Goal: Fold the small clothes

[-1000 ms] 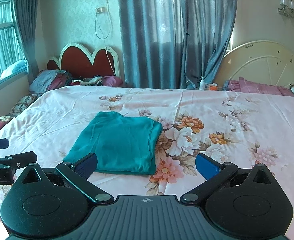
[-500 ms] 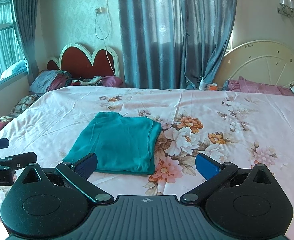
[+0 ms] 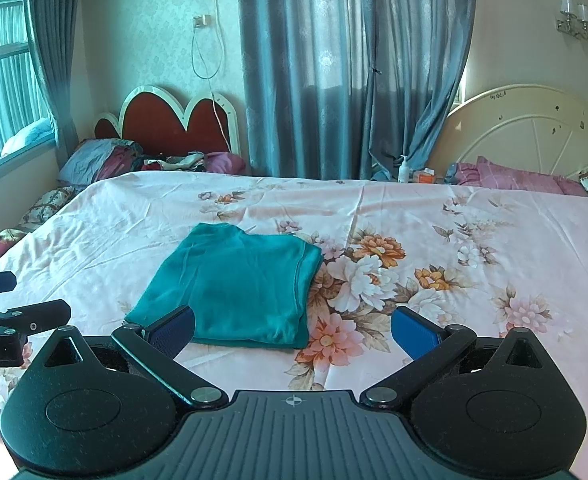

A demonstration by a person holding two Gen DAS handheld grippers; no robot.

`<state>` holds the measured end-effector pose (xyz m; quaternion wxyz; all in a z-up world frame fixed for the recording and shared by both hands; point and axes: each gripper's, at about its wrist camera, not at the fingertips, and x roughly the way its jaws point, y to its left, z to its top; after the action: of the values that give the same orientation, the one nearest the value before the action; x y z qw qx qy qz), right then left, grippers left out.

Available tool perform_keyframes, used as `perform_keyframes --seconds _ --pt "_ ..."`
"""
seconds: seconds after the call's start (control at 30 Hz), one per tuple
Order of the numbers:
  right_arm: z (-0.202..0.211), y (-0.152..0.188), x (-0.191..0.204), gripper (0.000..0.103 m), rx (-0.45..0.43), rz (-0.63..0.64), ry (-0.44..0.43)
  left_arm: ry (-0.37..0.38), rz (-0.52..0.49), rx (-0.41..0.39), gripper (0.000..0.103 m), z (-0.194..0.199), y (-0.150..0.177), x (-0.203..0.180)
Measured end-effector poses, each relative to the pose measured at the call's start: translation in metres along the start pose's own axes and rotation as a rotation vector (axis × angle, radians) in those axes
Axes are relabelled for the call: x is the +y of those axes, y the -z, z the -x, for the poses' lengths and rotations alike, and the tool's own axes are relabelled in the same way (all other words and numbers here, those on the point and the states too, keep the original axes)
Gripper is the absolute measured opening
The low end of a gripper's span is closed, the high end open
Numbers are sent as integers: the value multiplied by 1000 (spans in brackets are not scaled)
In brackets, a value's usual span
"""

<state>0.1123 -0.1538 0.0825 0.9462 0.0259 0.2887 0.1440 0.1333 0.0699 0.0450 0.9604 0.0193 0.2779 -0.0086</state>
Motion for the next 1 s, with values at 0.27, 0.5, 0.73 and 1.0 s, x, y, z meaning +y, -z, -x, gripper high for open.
perform_keyframes --seconds 0.27,0.5,0.73,1.0 --pt "1 0 0 103 -2 0 0 -4 0 -2 103 1 0 2" --pt "2 -1 -2 103 -2 9 -3 -5 2 -2 103 2 0 7" --pt "1 -2 -1 103 0 12 -6 -12 5 -1 103 -2 0 13" --pt "-2 -1 -2 103 3 18 -4 5 6 -7 102 -4 1 15"
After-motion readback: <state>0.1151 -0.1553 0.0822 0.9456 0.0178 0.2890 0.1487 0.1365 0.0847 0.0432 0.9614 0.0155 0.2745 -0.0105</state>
